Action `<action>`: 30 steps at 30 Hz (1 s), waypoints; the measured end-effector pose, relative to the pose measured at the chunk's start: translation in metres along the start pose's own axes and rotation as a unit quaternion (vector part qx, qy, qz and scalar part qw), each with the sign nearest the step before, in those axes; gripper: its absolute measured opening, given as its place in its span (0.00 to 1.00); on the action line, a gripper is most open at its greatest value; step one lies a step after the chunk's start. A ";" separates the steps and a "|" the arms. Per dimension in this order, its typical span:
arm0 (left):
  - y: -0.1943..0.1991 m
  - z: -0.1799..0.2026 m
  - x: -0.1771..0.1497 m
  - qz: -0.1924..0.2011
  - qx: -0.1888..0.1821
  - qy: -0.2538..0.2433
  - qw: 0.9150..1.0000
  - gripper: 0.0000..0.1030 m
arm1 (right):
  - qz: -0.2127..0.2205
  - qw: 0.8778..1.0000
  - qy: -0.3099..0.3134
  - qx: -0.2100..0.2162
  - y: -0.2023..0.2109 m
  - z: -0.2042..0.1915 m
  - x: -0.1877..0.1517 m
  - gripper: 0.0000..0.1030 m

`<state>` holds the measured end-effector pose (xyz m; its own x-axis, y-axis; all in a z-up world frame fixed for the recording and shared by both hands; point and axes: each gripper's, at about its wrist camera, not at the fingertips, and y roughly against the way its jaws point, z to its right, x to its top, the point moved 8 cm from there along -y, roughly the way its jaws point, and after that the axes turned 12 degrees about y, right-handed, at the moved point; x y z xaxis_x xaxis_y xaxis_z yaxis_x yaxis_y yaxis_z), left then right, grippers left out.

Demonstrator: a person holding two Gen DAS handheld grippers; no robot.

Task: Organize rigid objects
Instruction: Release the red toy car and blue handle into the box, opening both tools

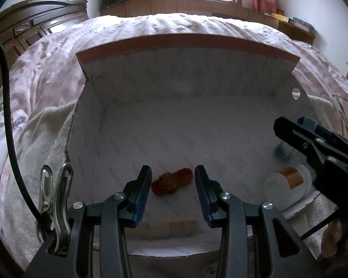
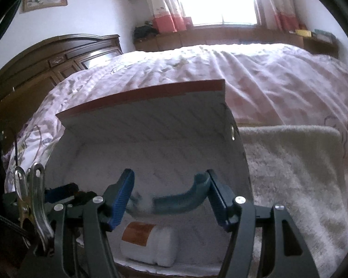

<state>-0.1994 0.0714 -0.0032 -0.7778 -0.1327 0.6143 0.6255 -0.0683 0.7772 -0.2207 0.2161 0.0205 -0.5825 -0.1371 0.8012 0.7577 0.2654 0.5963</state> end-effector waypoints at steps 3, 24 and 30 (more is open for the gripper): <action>-0.001 -0.001 -0.001 -0.004 0.002 0.001 1.000 0.39 | 0.002 1.000 0.000 -0.005 0.001 0.001 0.001 0.68; 0.029 -0.010 0.001 0.023 -0.020 -0.019 0.999 0.39 | 0.027 0.999 -0.029 -0.012 0.036 -0.004 0.000 0.70; 0.043 -0.015 -0.005 0.028 -0.029 -0.020 0.999 0.39 | 0.029 0.999 -0.036 -0.019 0.050 -0.006 -0.004 0.70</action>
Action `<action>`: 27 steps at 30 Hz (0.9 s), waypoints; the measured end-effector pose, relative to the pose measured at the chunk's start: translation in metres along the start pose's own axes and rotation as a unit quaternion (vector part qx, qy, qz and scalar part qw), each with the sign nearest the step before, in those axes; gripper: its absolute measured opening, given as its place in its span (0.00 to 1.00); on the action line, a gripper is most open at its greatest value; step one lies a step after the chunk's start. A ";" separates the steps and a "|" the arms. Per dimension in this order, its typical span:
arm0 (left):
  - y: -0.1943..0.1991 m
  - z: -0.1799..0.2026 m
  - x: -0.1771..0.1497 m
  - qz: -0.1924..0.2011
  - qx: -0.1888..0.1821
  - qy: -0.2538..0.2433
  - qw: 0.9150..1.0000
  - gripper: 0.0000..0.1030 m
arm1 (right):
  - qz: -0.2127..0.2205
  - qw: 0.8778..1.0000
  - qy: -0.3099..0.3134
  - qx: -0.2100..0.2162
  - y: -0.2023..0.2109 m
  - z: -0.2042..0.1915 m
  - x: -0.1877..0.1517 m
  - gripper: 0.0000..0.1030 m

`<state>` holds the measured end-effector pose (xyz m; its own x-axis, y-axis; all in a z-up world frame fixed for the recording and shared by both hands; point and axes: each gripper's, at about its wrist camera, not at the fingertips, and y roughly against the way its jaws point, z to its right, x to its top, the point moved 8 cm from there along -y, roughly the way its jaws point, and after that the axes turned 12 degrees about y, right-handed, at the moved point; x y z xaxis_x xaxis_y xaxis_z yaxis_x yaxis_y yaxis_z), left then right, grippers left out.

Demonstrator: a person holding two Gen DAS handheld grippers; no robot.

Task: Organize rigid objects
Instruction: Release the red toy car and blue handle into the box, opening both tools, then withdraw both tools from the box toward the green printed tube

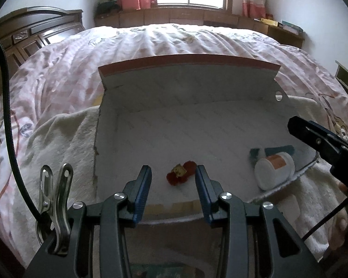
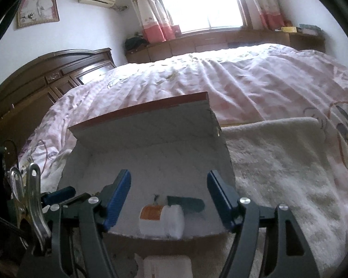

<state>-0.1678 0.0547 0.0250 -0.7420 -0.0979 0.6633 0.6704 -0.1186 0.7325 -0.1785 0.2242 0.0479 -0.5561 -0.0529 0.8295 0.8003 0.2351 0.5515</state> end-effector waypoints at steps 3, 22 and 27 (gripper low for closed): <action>0.006 -0.002 -0.004 -0.001 -0.007 0.001 1.000 0.39 | -0.002 1.000 0.001 -0.006 0.010 -0.002 -0.004 0.70; 0.041 -0.028 -0.047 -0.015 -0.027 0.010 0.999 0.39 | -0.073 0.997 0.018 -0.007 0.046 -0.027 -0.073 0.70; 0.040 -0.039 -0.060 -0.029 -0.026 0.029 0.999 0.39 | -0.097 0.995 0.024 -0.003 0.048 -0.034 -0.095 0.70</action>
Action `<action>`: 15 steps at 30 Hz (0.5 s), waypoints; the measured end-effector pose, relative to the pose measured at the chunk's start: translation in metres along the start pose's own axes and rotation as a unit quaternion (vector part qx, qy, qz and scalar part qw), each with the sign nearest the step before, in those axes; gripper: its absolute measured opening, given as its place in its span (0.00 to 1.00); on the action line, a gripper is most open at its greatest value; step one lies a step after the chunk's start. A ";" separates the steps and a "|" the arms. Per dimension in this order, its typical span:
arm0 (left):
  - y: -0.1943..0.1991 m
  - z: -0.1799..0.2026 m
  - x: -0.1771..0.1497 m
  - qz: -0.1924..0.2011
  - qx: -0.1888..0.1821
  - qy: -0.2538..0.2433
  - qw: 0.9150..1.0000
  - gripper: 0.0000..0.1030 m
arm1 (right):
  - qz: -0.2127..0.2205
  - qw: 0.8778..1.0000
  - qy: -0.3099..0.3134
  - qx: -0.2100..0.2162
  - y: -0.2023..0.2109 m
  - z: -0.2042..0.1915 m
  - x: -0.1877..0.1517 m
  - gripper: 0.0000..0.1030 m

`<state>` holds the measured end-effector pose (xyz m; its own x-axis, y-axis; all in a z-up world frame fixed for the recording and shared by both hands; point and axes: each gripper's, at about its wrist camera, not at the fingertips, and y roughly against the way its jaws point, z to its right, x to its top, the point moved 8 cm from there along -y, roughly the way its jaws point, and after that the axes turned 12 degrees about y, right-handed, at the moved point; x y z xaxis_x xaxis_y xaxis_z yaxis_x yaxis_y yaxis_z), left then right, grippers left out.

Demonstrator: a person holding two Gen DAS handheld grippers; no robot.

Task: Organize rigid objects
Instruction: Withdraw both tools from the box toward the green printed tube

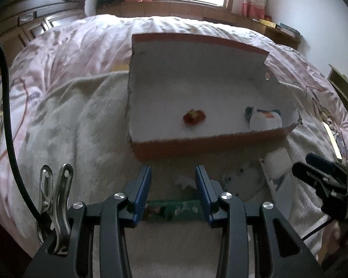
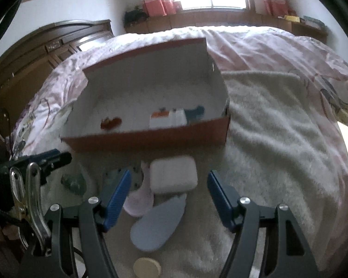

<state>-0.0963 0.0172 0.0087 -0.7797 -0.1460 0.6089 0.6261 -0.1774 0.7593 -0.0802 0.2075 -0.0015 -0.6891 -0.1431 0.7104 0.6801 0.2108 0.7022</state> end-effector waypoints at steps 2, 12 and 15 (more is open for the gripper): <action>0.000 -0.004 -0.005 -0.004 0.001 0.004 1.000 0.39 | -0.010 1.000 0.003 0.001 -0.001 -0.002 -0.007 0.70; 0.000 -0.022 -0.020 -0.020 0.008 0.015 1.000 0.39 | -0.048 0.999 0.015 0.012 -0.004 -0.017 -0.038 0.70; -0.001 -0.024 -0.024 -0.027 0.008 0.018 0.999 0.39 | -0.058 0.998 0.014 0.015 -0.007 -0.020 -0.047 0.70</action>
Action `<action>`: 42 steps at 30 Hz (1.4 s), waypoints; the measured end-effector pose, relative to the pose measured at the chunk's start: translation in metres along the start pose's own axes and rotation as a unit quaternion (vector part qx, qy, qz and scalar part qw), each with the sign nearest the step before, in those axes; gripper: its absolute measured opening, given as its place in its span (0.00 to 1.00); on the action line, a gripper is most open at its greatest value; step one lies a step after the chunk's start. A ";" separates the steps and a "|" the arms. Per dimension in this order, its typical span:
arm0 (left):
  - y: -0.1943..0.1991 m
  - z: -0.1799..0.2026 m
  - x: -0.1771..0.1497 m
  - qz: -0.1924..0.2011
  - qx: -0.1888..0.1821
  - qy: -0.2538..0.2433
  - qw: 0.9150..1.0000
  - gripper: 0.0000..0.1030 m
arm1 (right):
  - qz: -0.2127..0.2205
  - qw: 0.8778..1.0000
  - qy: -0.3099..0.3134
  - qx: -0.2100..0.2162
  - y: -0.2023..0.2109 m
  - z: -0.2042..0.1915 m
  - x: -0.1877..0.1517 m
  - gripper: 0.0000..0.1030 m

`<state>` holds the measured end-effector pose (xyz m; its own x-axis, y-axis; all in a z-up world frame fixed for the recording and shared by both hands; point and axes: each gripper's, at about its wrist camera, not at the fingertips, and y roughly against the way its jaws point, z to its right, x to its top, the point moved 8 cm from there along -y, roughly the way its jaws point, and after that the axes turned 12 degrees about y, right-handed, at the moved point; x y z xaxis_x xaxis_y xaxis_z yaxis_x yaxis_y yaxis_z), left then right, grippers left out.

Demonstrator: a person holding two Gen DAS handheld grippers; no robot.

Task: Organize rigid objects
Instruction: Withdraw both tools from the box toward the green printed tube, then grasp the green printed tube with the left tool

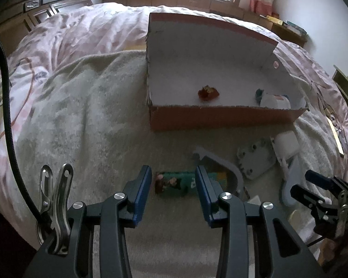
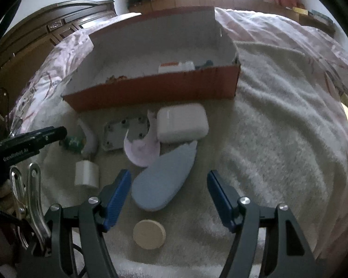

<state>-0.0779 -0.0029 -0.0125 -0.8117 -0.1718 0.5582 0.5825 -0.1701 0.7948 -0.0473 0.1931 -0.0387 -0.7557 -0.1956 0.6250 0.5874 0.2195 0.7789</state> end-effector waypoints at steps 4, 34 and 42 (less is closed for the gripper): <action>-0.002 0.000 -0.006 -0.009 -0.001 0.001 1.000 0.39 | -0.008 1.000 -0.005 0.004 -0.005 -0.001 -0.006 0.70; -0.029 0.025 -0.025 -0.018 -0.006 -0.002 1.000 0.79 | -0.005 1.000 0.016 -0.011 -0.008 -0.006 -0.011 0.73; -0.030 0.026 -0.024 -0.003 0.005 0.000 1.000 0.80 | -0.003 1.000 0.014 -0.011 -0.006 -0.005 -0.014 0.74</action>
<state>-0.0770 0.0317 -0.0430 -0.8154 -0.1713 0.5530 0.5769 -0.1607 0.8008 -0.0392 0.1892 -0.0519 -0.7513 -0.2227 0.6213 0.5895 0.1968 0.7834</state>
